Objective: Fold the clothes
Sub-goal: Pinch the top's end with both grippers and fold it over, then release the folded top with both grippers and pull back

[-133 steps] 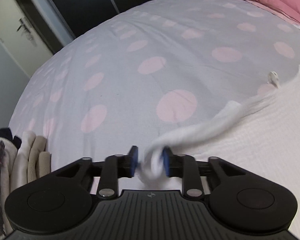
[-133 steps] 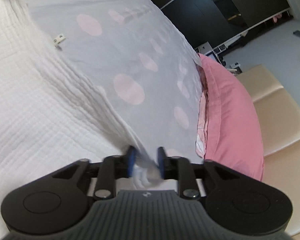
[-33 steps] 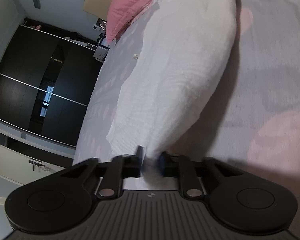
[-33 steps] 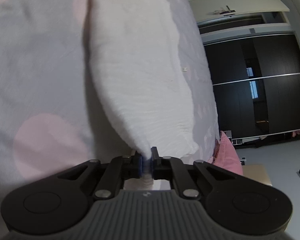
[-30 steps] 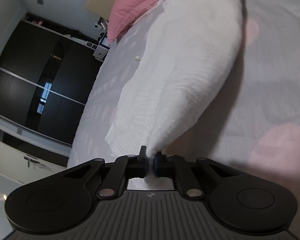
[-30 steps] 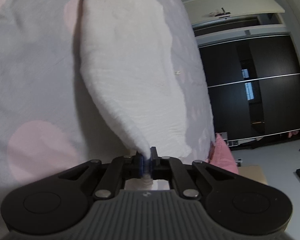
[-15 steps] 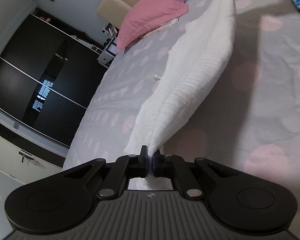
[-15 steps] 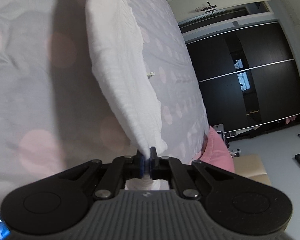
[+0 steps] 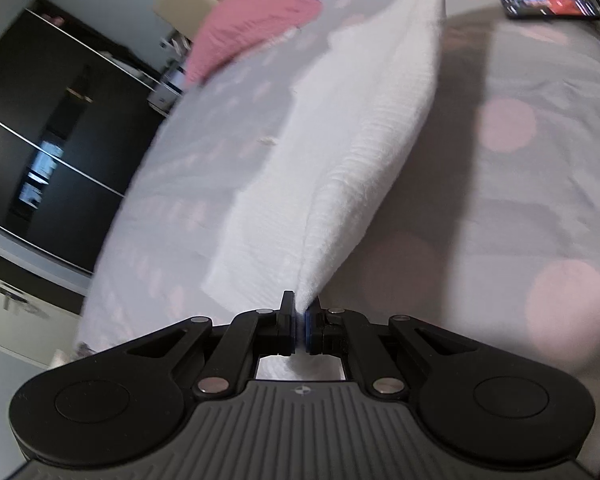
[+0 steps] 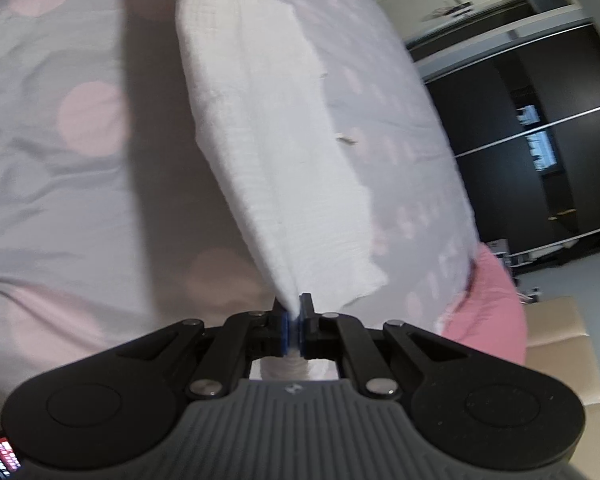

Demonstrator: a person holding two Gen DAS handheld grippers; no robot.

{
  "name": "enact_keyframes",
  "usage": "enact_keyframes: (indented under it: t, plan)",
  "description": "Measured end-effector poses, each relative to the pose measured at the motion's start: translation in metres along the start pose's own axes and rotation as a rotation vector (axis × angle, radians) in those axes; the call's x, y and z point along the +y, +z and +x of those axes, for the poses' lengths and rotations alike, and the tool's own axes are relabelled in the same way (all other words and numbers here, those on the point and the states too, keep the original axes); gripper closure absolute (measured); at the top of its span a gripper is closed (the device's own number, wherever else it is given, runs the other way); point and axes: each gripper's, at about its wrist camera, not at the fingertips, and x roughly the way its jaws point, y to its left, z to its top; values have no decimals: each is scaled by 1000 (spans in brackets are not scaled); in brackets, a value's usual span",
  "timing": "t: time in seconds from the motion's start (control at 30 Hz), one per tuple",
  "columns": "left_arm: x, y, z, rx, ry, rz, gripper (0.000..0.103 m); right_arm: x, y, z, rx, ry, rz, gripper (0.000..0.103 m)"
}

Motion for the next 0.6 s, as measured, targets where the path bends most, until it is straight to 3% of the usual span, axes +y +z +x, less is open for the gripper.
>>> enact_keyframes:
  t: [0.3, 0.4, 0.47, 0.6]
  plan:
    - [-24, -17, 27, 120, -144, -25, 100, 10, -6, 12, 43, 171, 20, 95]
    - [-15, -20, 27, 132, -183, -90, 93, 8, -6, 14, 63, 219, 43, 89]
    - [-7, -23, 26, 141, -226, -150, 88, 5, -7, 12, 71, 229, 72, 73]
    - [8, -28, 20, 145, -302, -255, 76, -5, -11, 0, 64, 211, 183, 66]
